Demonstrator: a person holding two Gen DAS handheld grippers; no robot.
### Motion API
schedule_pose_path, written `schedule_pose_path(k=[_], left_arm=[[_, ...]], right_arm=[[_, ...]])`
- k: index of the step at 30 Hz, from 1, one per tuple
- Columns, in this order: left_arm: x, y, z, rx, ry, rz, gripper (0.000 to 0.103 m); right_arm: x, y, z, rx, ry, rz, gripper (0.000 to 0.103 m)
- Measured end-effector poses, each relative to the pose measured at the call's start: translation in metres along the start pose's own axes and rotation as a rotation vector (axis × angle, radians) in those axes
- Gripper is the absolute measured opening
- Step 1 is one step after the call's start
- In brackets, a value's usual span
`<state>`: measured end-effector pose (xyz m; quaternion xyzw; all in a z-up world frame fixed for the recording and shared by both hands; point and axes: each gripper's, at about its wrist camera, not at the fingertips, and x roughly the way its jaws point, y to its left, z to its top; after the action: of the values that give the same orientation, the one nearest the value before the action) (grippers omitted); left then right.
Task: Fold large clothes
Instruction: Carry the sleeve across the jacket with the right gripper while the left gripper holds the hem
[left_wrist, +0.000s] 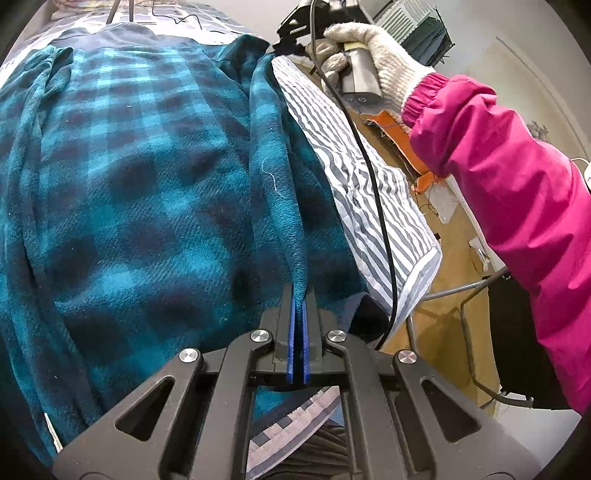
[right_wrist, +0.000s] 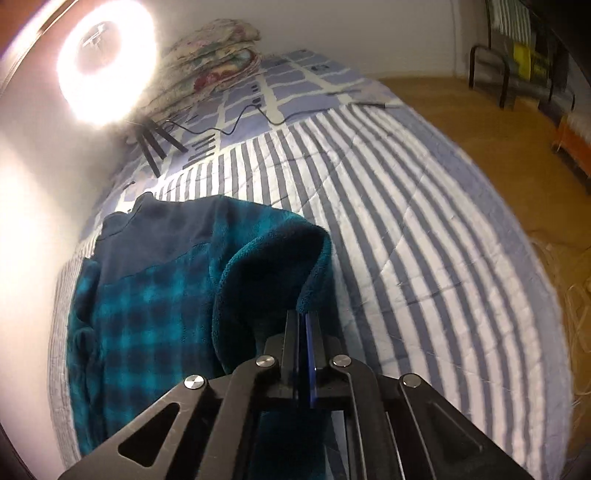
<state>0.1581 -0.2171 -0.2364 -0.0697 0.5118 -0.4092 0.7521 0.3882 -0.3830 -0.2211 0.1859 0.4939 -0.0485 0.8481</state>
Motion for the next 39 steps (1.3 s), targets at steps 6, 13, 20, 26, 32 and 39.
schedule_pose_path(k=[6,13,20,26,32,39], left_arm=[[-0.002,0.002,-0.002,-0.013,-0.003,-0.010,0.000],[-0.002,0.003,-0.010,-0.027,0.012,-0.035,0.000],[0.005,0.018,-0.013,-0.086,0.038,-0.038,0.000],[0.020,0.024,-0.012,-0.121,0.068,-0.029,0.000],[0.021,0.018,-0.010,-0.107,0.066,-0.011,0.000],[0.013,0.005,-0.013,-0.080,0.045,0.005,0.000]], right_arm=[[-0.044,0.044,-0.002,-0.134,-0.084,-0.036,0.000],[-0.038,0.136,-0.004,-0.387,-0.100,-0.062,0.000],[0.039,0.186,-0.024,-0.509,0.008,-0.061,0.000],[0.087,0.176,-0.040,-0.492,0.104,-0.033,0.001],[0.038,0.147,-0.030,-0.365,0.070,0.148,0.024],[-0.068,0.077,-0.060,-0.312,0.049,0.245,0.037]])
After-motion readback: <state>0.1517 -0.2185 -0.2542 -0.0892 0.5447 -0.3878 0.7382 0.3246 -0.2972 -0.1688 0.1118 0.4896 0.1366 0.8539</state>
